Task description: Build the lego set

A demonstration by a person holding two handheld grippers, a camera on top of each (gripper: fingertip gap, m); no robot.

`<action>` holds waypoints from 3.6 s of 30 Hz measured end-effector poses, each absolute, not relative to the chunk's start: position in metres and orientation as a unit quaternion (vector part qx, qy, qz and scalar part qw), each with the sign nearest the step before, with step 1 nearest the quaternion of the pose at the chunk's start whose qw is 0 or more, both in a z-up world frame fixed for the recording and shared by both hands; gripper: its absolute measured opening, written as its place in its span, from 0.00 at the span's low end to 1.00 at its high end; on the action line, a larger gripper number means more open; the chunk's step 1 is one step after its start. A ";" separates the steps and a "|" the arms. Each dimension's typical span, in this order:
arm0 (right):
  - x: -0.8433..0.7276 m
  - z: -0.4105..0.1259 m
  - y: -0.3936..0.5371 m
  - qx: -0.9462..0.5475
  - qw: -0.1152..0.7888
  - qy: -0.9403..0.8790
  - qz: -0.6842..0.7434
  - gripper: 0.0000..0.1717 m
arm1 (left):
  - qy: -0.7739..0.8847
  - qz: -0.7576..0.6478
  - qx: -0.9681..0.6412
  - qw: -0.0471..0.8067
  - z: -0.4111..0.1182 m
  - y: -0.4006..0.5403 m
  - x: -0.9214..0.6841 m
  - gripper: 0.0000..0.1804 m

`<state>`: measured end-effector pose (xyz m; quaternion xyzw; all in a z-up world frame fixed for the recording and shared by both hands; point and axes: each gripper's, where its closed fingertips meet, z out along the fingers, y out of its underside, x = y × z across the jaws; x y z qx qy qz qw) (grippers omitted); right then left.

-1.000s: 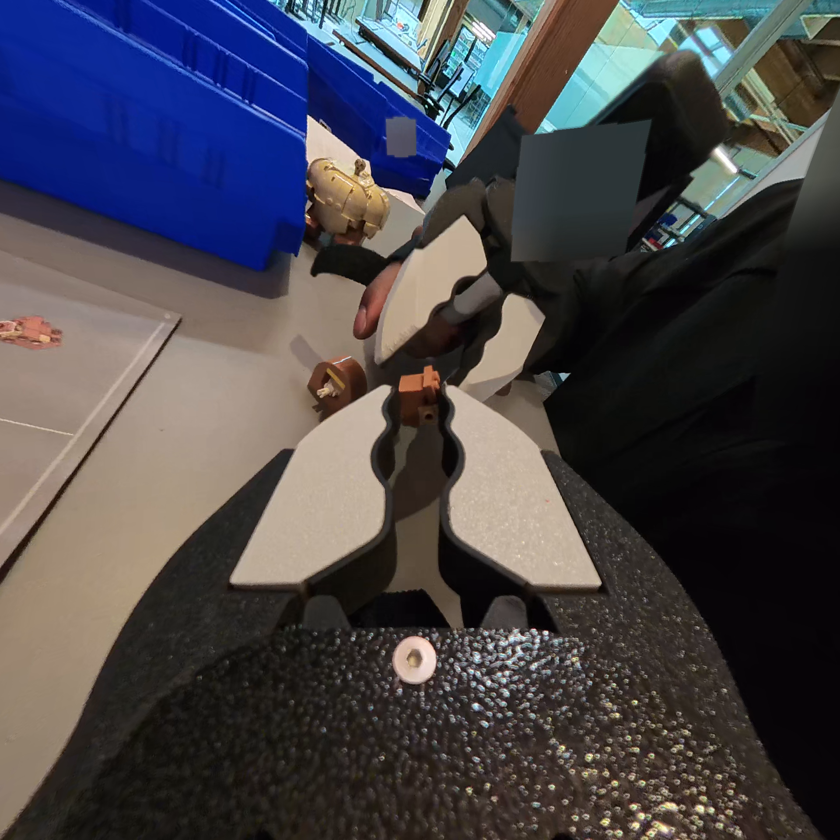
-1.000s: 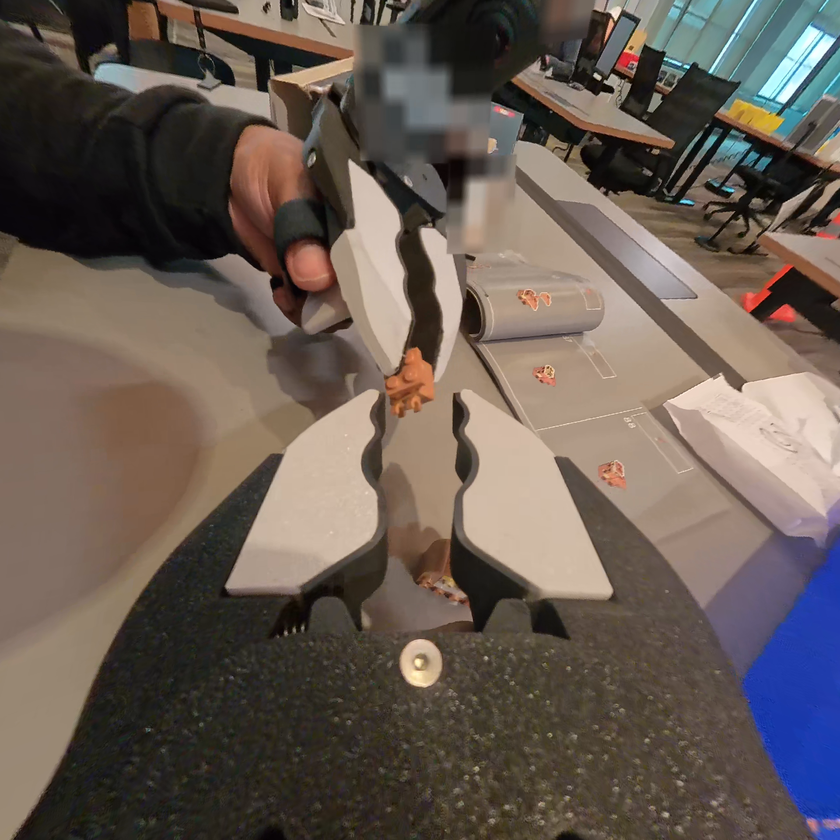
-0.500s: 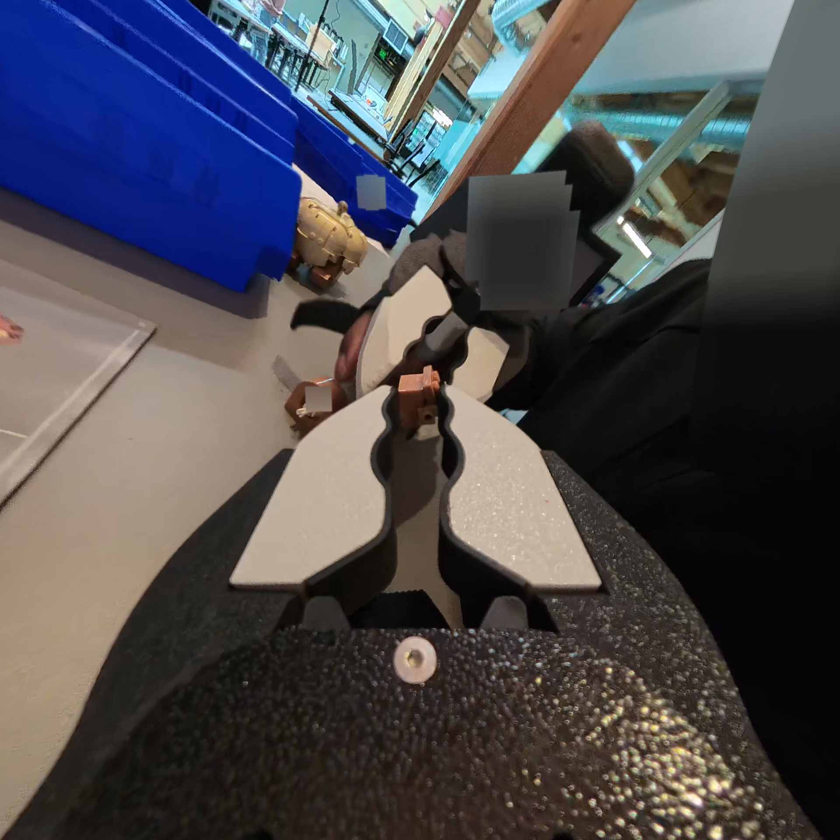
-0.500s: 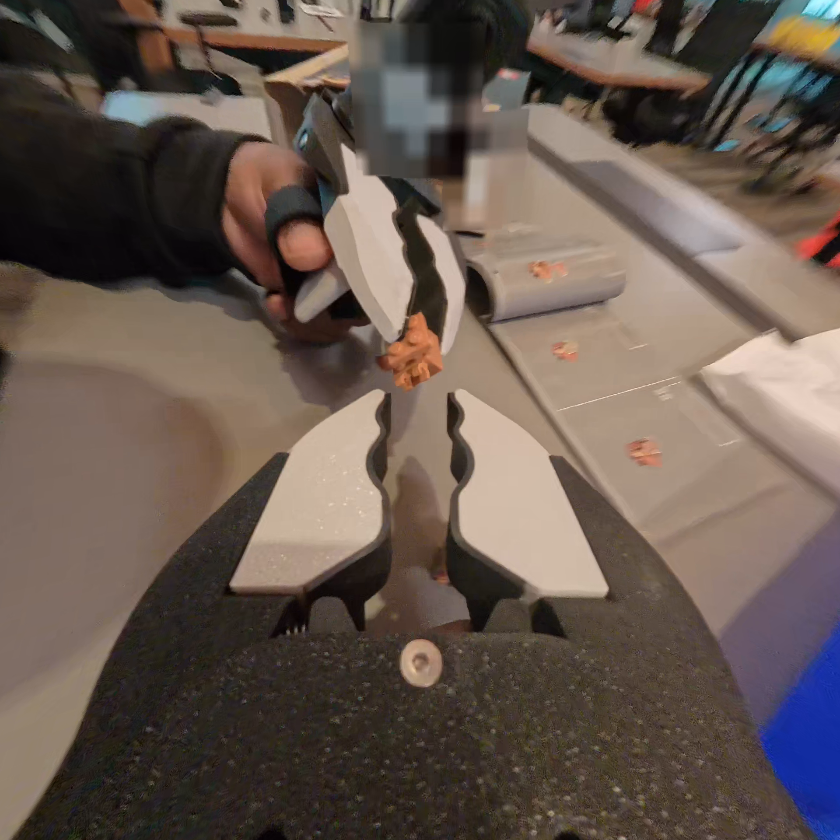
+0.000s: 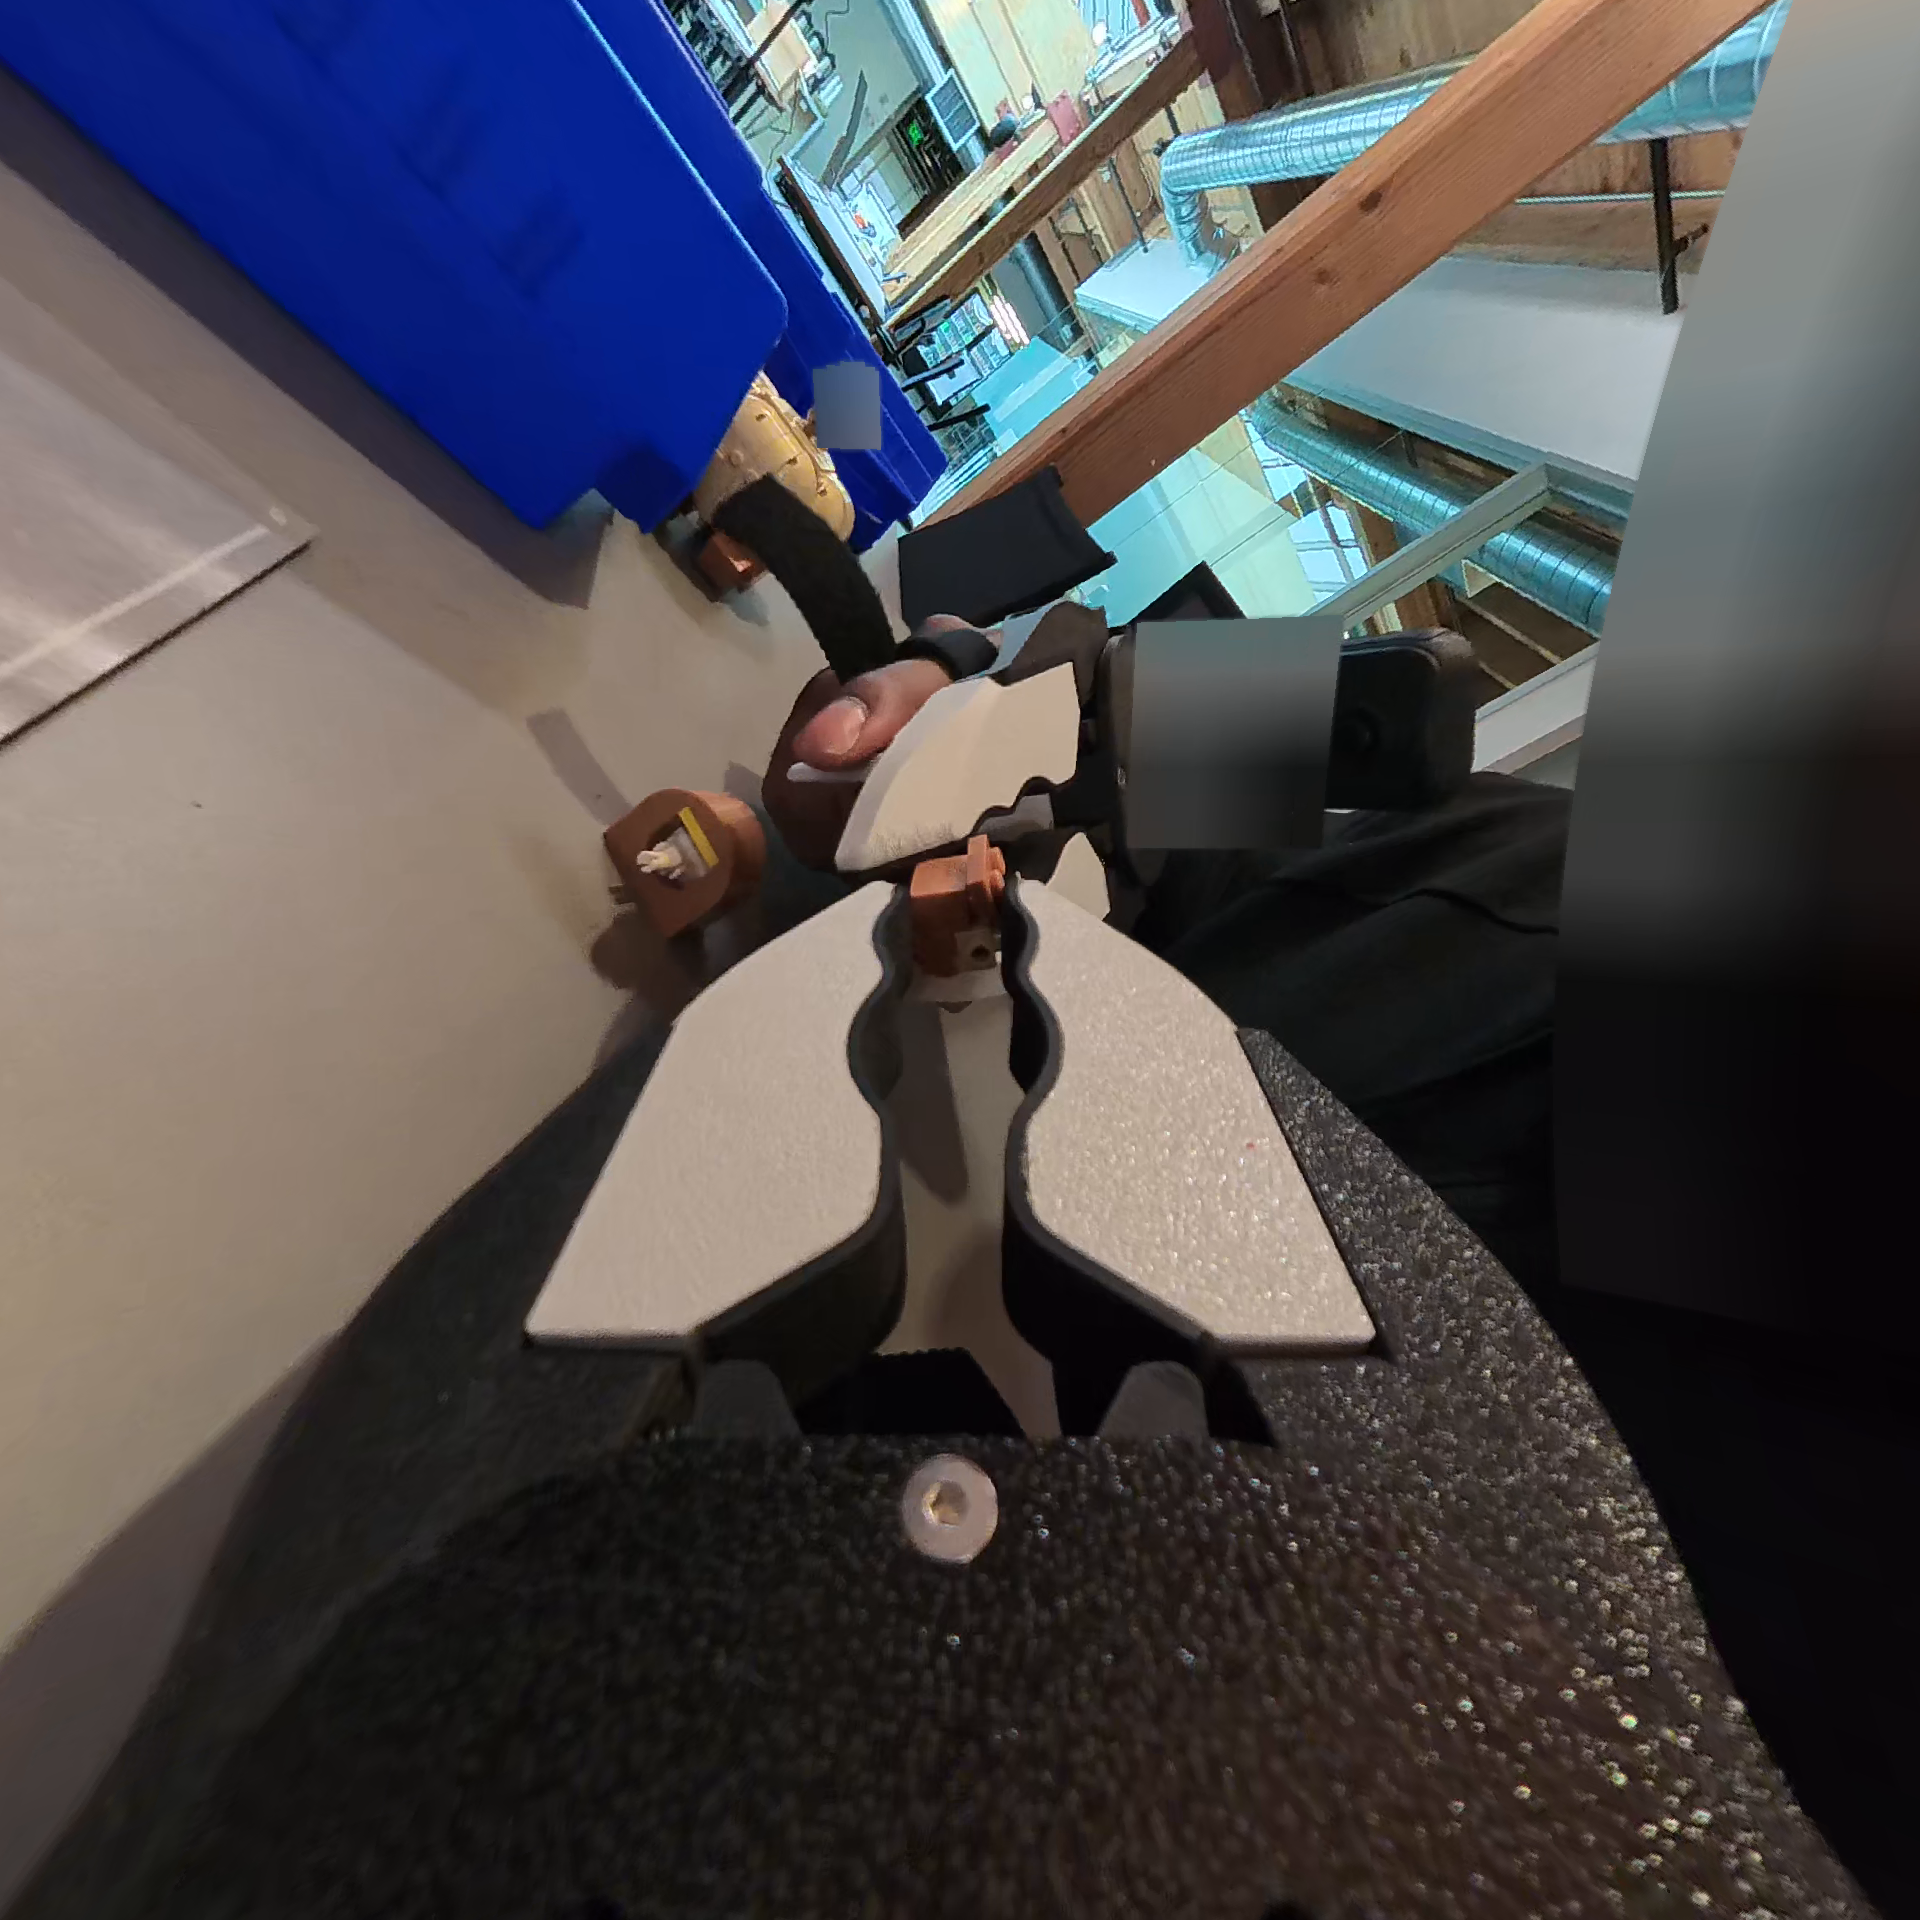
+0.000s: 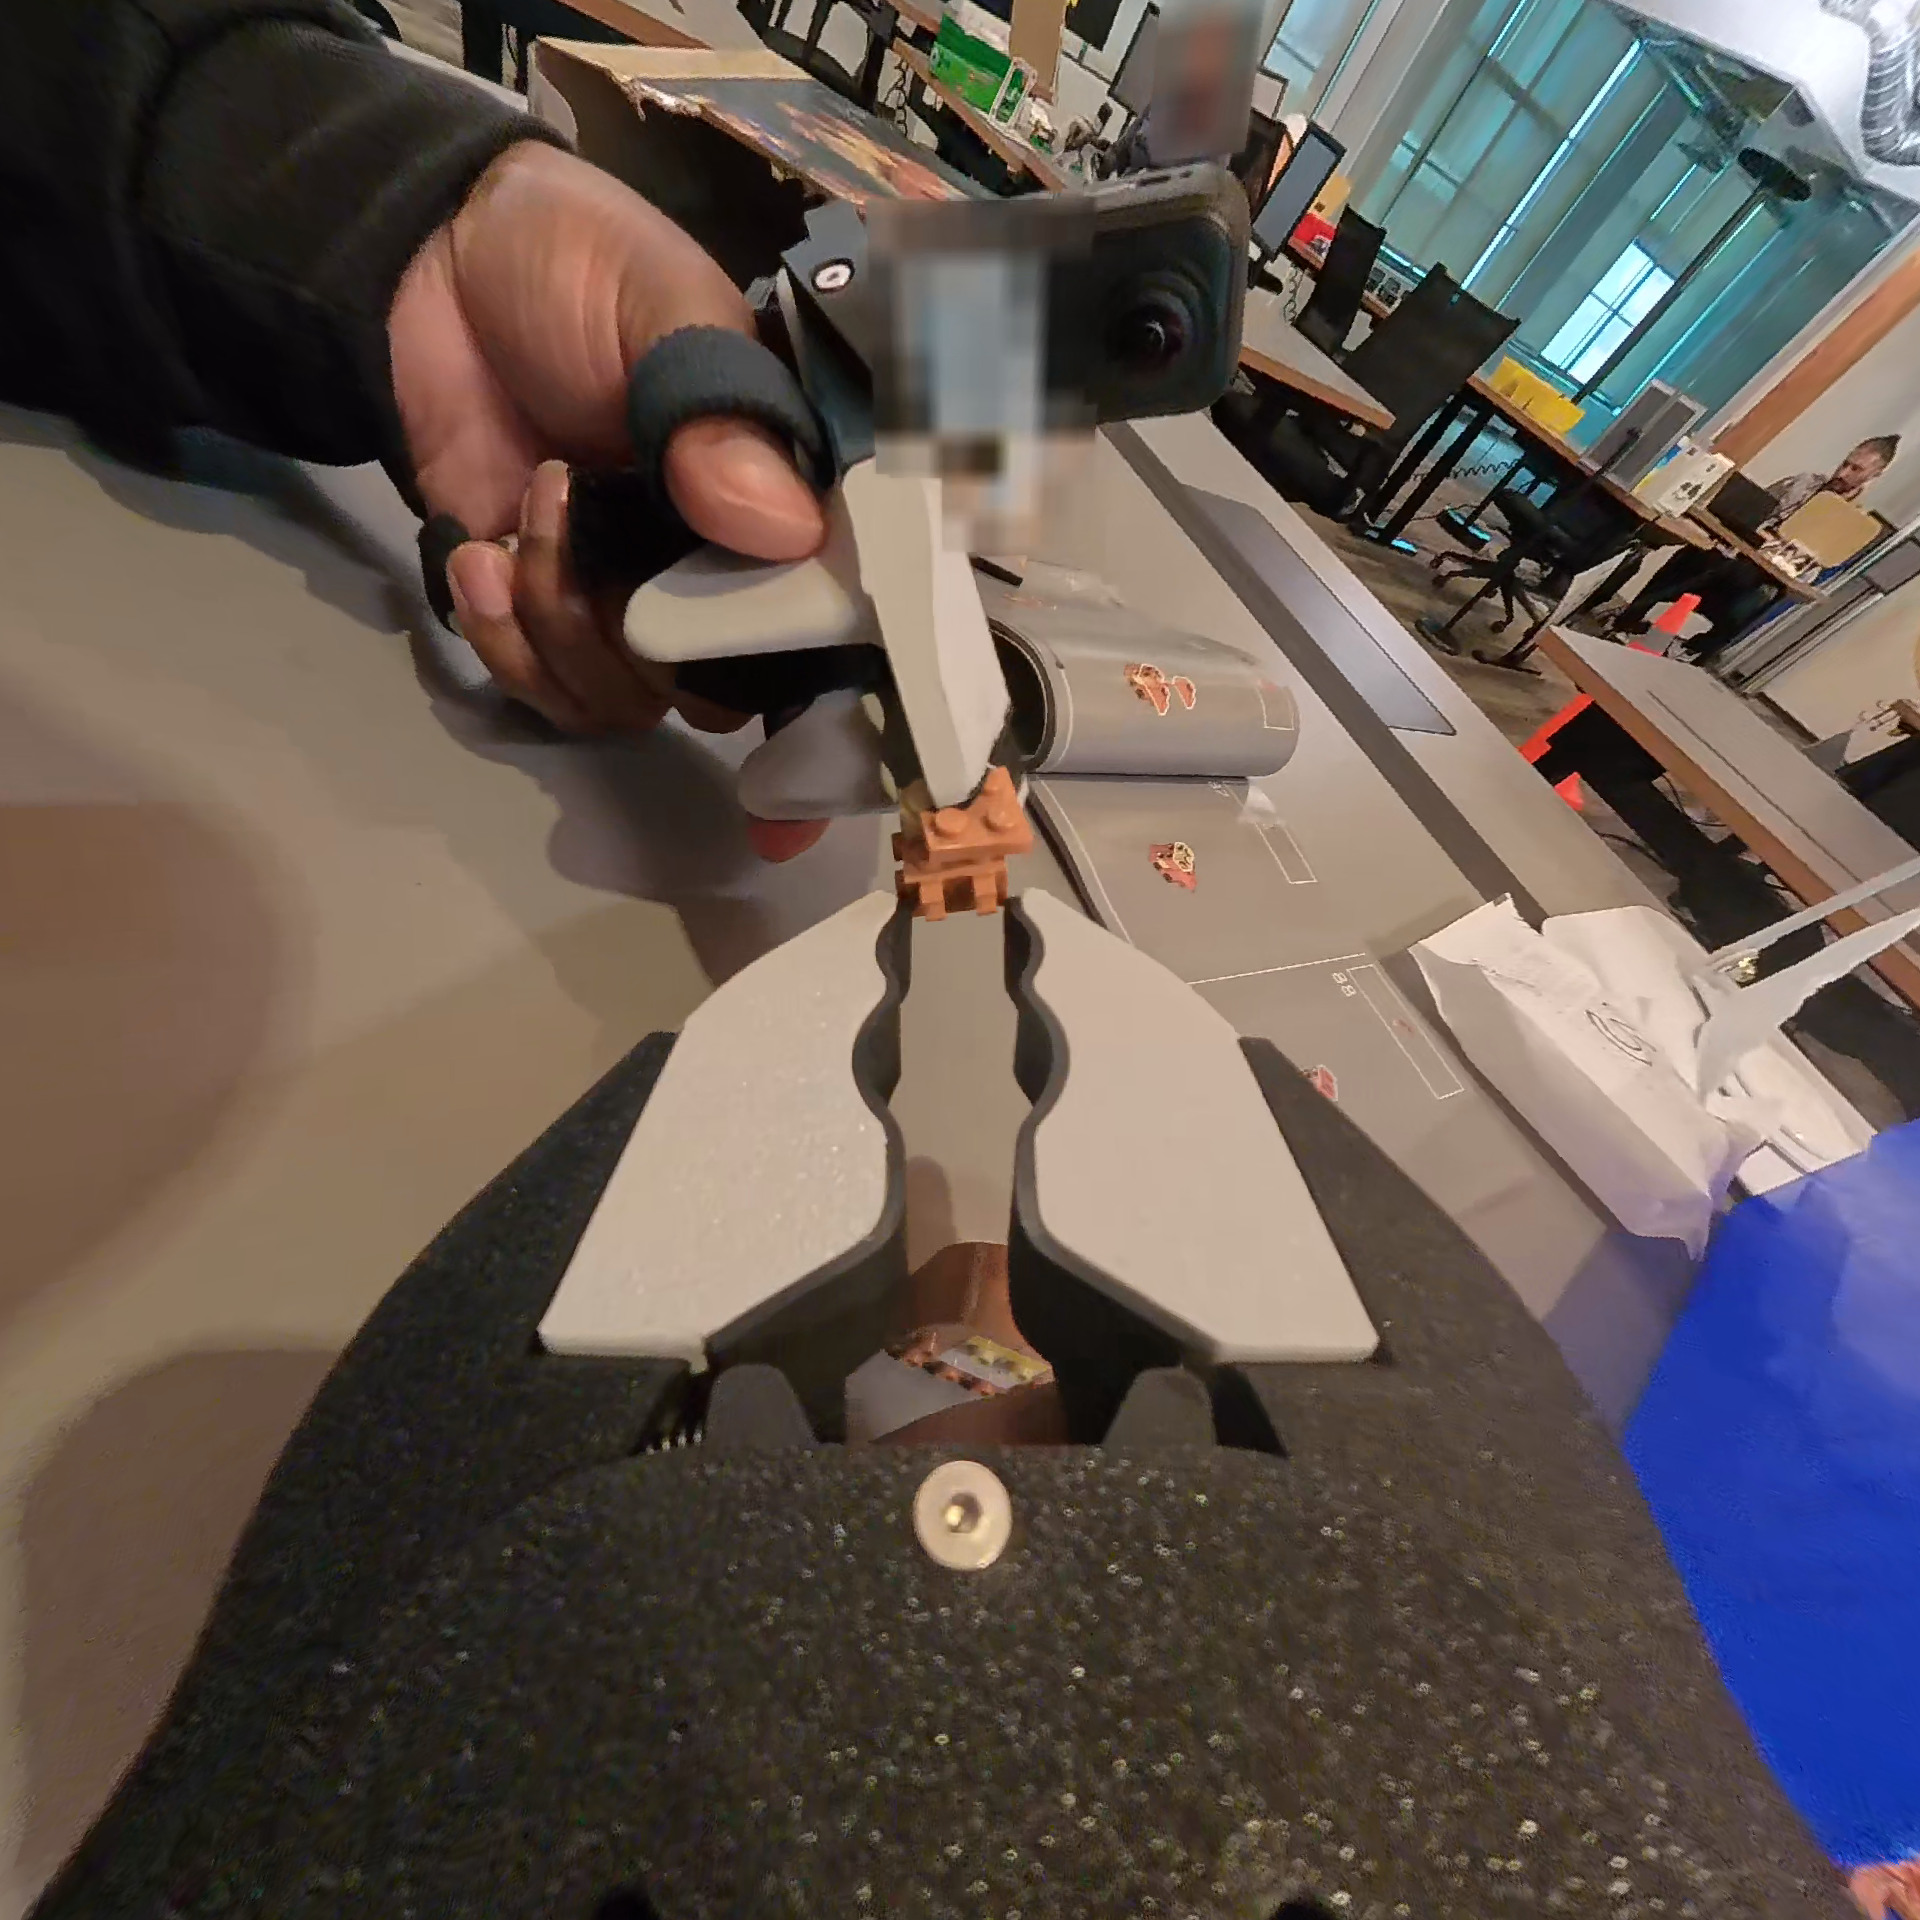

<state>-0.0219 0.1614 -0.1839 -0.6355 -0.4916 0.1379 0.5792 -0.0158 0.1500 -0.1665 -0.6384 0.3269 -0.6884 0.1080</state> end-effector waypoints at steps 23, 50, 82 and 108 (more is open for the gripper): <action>-0.021 -0.178 0.161 -0.650 0.573 -0.457 0.202 0.09 | 0.355 -0.642 -0.666 0.135 -0.168 0.155 -0.018 0.14; -0.027 -0.173 0.147 -0.683 0.480 -0.381 0.398 0.09 | 0.658 -0.373 -0.430 0.493 -0.150 0.153 -0.035 0.23; -0.034 -0.163 0.136 -0.673 0.443 -0.349 0.479 0.09 | 0.729 -0.112 -0.224 0.636 -0.158 0.142 -0.020 0.11; -0.036 -0.158 0.133 -0.659 0.448 -0.342 0.498 0.10 | 0.723 -0.153 -0.246 0.627 -0.155 0.137 -0.018 0.09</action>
